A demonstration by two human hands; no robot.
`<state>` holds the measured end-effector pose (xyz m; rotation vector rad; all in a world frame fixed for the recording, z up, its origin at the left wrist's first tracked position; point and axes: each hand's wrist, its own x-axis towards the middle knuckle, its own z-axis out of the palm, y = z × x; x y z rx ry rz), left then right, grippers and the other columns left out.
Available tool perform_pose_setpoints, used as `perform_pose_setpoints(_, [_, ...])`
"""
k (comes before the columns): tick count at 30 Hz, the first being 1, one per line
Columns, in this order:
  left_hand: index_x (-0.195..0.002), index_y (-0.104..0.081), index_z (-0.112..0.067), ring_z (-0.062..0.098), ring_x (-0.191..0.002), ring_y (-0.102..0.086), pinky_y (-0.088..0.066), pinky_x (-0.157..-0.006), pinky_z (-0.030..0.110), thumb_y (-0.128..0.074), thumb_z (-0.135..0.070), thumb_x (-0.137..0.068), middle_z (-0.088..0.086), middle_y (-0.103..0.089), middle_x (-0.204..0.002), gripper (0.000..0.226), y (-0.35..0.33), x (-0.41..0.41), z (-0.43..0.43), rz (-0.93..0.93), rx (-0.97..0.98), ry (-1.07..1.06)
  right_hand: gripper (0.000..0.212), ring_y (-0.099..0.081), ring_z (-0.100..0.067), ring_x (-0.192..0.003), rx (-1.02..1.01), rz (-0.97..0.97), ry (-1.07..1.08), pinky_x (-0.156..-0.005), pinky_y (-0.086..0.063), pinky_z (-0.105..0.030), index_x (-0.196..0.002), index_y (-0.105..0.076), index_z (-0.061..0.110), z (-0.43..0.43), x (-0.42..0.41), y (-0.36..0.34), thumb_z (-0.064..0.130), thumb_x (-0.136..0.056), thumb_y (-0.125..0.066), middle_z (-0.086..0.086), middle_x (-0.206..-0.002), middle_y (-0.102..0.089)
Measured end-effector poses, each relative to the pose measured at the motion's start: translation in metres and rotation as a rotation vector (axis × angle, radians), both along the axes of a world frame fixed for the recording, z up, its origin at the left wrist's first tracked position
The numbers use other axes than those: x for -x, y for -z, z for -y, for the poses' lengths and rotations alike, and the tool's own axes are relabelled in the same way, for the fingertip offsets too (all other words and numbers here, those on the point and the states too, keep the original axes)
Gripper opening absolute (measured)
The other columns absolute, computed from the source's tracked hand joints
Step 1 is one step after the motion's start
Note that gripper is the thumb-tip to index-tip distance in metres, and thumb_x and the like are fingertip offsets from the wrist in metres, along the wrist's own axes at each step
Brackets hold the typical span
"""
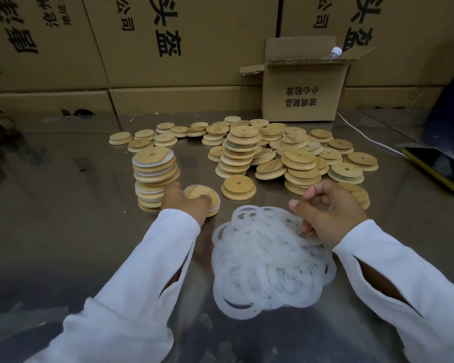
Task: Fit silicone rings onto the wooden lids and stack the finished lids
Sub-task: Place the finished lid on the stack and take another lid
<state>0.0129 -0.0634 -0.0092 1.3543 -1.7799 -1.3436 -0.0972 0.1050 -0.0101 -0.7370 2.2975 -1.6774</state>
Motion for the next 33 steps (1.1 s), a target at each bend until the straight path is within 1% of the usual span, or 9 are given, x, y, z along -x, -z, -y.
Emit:
perform_pose_setpoints(4, [-0.141, -0.031, -0.015, 0.025, -0.132, -0.036, -0.031, -0.1, 0.031, -0.063, -0.018, -0.085, 0.005, -0.035, -0.146, 0.065, 0.0, -0.003, -0.009, -0.01, 0.196, 0.084, 0.021, -0.059, -0.02, -0.064, 0.002, -0.121, 0.104, -0.067, -0.051, -0.035, -0.075, -0.049, 0.025, -0.003, 0.011, -0.002, 0.016, -0.079, -0.067, 0.002, -0.075, -0.056])
perform_pose_setpoints(6, [-0.129, -0.044, -0.014, 0.022, -0.122, -0.046, -0.034, -0.101, 0.032, -0.062, -0.013, -0.085, 0.003, -0.051, -0.128, 0.048, -0.001, -0.006, -0.012, -0.169, 0.342, 0.104, 0.02, -0.059, -0.021, -0.077, 0.007, -0.187, 0.173, -0.074, -0.051, -0.039, -0.079, -0.05, 0.028, -0.006, 0.019, -0.004, 0.017, -0.079, -0.066, 0.006, -0.075, -0.058])
perform_pose_setpoints(8, [-0.109, -0.054, -0.021, 0.014, -0.105, -0.055, -0.042, -0.092, 0.024, -0.059, -0.009, -0.086, -0.008, -0.059, -0.103, 0.027, -0.003, -0.008, -0.016, -0.252, 0.511, 0.193, 0.019, -0.058, -0.014, -0.077, -0.032, -0.246, 0.223, -0.068, -0.045, -0.028, -0.091, -0.052, 0.027, -0.009, 0.028, -0.004, 0.019, -0.08, -0.066, 0.009, -0.078, -0.058])
perform_pose_setpoints(10, [-0.098, -0.058, -0.028, 0.008, -0.094, -0.055, -0.038, -0.079, 0.006, -0.057, -0.009, -0.086, -0.016, -0.058, -0.092, 0.022, 0.001, -0.008, -0.017, -0.129, 0.649, 0.308, 0.031, -0.056, -0.011, -0.081, -0.134, -0.292, 0.273, -0.068, -0.042, -0.024, -0.108, -0.052, 0.024, -0.011, 0.039, -0.001, 0.02, -0.08, -0.066, 0.004, -0.095, -0.059])
perform_pose_setpoints(12, [-0.102, -0.062, -0.028, 0.013, -0.097, -0.054, -0.039, -0.078, 0.011, -0.057, -0.01, -0.086, -0.009, -0.06, -0.099, 0.024, 0.01, -0.005, -0.013, 0.074, 0.689, 0.434, 0.044, -0.053, -0.022, -0.104, -0.256, -0.3, 0.321, -0.085, -0.043, -0.032, -0.12, -0.05, 0.02, -0.013, 0.049, 0.004, 0.019, -0.08, -0.067, -0.005, -0.118, -0.054])
perform_pose_setpoints(14, [-0.11, -0.062, -0.027, 0.018, -0.104, -0.054, -0.039, -0.082, 0.02, -0.055, -0.008, -0.087, -0.001, -0.061, -0.112, 0.031, 0.017, -0.002, -0.007, 0.218, 0.684, 0.507, 0.05, -0.046, -0.029, -0.118, -0.351, -0.285, 0.345, -0.096, -0.038, -0.037, -0.126, -0.049, 0.016, -0.015, 0.057, 0.008, 0.021, -0.08, -0.065, -0.01, -0.129, -0.05])
perform_pose_setpoints(18, [-0.105, -0.065, -0.026, 0.015, -0.091, -0.055, -0.037, -0.075, 0.019, -0.043, 0.003, -0.086, 0.002, -0.063, -0.109, 0.042, 0.019, -0.004, 0.005, 0.195, 0.683, 0.448, 0.043, -0.046, -0.033, -0.119, -0.569, -0.264, 0.324, -0.102, -0.038, -0.043, -0.122, -0.055, 0.02, -0.017, 0.063, 0.011, 0.034, -0.081, -0.061, -0.01, -0.129, -0.053])
perform_pose_setpoints(22, [-0.103, -0.066, -0.023, 0.021, -0.103, -0.054, -0.036, -0.079, 0.02, -0.041, 0.008, -0.084, 0.003, -0.062, -0.113, 0.044, 0.02, -0.003, 0.012, 0.23, 0.689, 0.401, 0.047, -0.046, -0.033, -0.118, -0.649, -0.243, 0.318, -0.1, -0.039, -0.048, -0.124, -0.051, 0.027, -0.02, 0.064, 0.01, 0.042, -0.081, -0.061, -0.007, -0.126, -0.054])
perform_pose_setpoints(33, [-0.105, -0.065, -0.023, 0.025, -0.107, -0.053, -0.034, -0.079, 0.021, -0.045, 0.009, -0.08, 0.006, -0.061, -0.116, 0.045, 0.02, -0.004, 0.031, 0.313, 0.671, 0.334, 0.052, -0.044, -0.031, -0.118, -0.847, -0.389, 0.327, -0.1, -0.035, -0.048, -0.125, -0.046, 0.024, -0.021, 0.062, 0.01, 0.052, -0.082, -0.053, -0.008, -0.127, -0.051])
